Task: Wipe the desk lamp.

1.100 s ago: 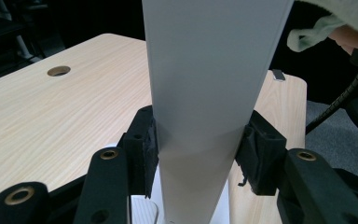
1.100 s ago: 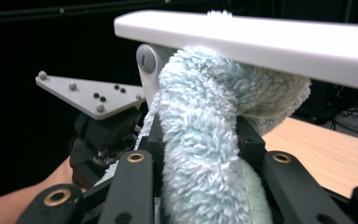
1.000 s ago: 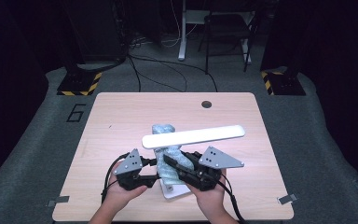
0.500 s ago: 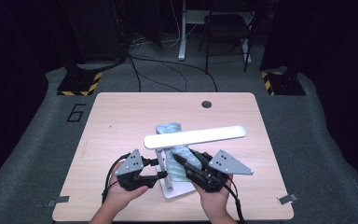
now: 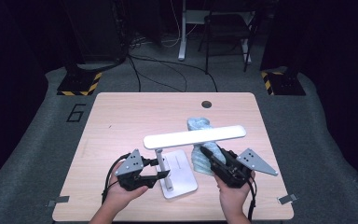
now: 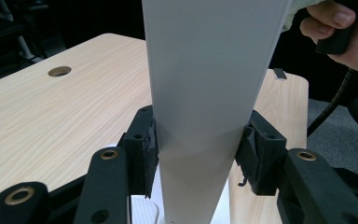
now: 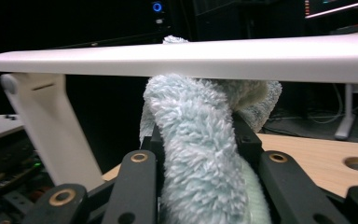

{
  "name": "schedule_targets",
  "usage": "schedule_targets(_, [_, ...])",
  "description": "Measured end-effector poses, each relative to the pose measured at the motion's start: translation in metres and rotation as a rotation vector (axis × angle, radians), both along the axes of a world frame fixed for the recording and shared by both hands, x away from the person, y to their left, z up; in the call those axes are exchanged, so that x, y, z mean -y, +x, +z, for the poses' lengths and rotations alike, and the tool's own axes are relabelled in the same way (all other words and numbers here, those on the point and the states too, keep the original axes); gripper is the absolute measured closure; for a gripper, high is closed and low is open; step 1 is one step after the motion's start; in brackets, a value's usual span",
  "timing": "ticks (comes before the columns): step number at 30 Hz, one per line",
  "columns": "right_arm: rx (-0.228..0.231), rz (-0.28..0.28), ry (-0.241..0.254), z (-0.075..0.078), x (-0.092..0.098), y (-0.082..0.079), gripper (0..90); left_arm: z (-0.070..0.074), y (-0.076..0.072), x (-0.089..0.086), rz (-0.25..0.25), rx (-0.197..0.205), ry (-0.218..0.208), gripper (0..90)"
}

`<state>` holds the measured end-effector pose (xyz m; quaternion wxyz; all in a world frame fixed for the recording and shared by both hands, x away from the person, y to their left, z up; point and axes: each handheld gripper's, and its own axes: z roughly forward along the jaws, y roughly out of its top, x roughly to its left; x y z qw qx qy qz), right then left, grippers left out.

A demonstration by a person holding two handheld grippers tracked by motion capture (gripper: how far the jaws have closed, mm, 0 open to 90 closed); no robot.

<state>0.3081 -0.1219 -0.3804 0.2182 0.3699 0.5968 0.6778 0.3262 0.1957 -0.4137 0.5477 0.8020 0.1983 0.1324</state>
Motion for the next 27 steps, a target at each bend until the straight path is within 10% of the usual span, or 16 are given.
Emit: schedule_targets(27, [-0.051, -0.199, 0.029, -0.009, 0.068, 0.015, 68.4, 0.0, 0.0, 0.0, 0.002, 0.003, 0.006, 53.0])
